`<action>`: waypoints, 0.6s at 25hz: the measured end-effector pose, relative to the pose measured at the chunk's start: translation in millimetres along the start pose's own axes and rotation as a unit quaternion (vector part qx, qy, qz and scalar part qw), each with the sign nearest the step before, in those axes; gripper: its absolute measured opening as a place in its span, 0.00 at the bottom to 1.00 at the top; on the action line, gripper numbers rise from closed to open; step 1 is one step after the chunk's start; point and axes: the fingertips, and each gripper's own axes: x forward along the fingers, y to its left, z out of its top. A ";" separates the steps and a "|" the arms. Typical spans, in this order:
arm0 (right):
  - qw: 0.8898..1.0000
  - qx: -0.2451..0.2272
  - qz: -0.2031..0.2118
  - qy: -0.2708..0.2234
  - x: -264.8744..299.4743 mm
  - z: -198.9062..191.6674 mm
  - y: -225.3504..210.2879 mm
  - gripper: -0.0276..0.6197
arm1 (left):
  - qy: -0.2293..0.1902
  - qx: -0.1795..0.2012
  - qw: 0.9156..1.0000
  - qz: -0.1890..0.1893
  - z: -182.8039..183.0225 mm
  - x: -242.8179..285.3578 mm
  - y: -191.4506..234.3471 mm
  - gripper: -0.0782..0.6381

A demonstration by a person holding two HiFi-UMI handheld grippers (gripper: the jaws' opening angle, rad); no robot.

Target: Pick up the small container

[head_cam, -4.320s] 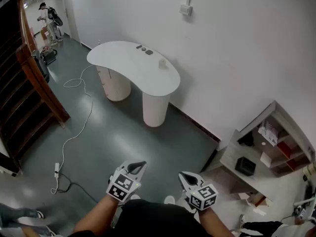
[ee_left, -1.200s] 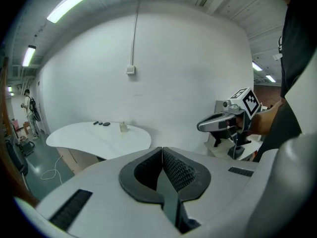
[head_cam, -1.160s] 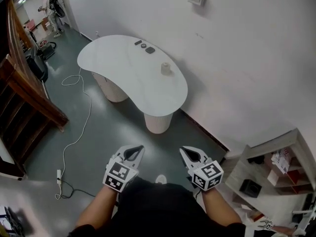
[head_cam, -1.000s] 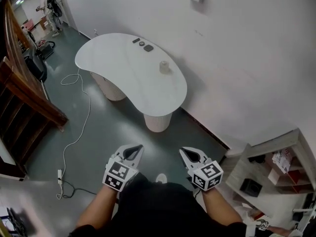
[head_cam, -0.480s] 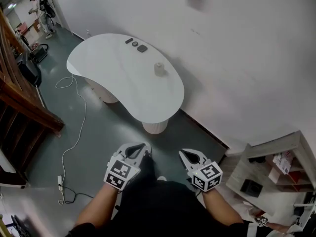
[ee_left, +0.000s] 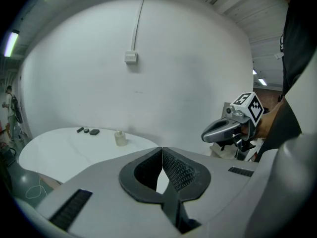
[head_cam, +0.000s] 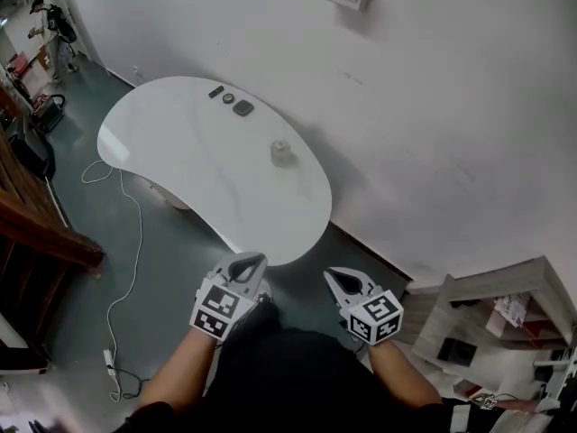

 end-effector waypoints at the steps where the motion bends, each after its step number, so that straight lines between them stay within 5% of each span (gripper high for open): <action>1: 1.000 -0.001 -0.004 -0.001 9.8 8.8 -5.7 0.03 | -0.002 0.003 1.000 -0.001 5.8 5.6 14.0 0.13; 15: 0.997 -0.001 -0.070 -0.014 128.6 87.5 -63.8 0.03 | 0.001 0.061 0.998 -0.035 31.5 77.4 161.3 0.13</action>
